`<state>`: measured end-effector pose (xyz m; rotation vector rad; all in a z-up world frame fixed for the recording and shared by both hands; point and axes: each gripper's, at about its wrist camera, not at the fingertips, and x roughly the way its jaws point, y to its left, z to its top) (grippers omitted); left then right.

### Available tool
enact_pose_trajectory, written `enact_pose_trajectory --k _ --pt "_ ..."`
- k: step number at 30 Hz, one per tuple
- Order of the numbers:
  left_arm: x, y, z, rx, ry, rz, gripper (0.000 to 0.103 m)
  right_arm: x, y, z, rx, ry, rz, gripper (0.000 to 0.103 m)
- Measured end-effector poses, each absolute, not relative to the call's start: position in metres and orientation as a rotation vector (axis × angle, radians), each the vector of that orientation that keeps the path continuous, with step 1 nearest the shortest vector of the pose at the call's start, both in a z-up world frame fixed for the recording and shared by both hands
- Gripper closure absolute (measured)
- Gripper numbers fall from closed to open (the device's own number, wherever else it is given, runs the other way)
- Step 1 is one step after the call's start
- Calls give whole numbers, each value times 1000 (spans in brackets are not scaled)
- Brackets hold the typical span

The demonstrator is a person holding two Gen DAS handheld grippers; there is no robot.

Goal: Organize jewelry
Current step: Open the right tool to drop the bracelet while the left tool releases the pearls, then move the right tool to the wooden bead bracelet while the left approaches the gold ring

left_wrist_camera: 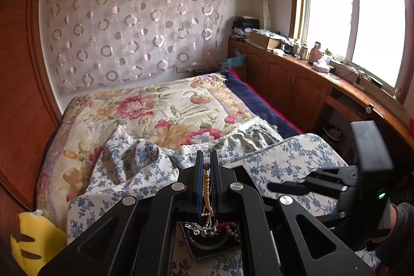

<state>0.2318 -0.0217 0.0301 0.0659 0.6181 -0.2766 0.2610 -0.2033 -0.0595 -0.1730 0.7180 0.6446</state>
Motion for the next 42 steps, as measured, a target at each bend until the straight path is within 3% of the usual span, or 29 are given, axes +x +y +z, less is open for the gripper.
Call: enact_pose_trajectory --k 19,22,30,31,33,37,38,42 --pt "170 -10 -22 58 712 -300 98 182 -245 -82 -157 771 622 68" --pt "156 -5 -38 49 739 -294 98 171 -244 -94 -175 801 625 74" --pt "130 4 -67 31 779 -283 97 154 -246 -116 -179 842 620 75" --pt "127 4 -70 32 780 -282 95 153 -246 -118 -180 845 619 75" --pt "120 3 -74 37 777 -280 77 150 -246 -122 -183 852 619 75" --pt "109 0 -82 45 781 -275 65 144 -244 -129 -197 864 617 76" --pt "106 0 -84 46 780 -272 54 143 -244 -130 -202 866 615 76" --pt "97 -4 -91 57 759 -279 36 142 -245 -133 -205 862 605 76"
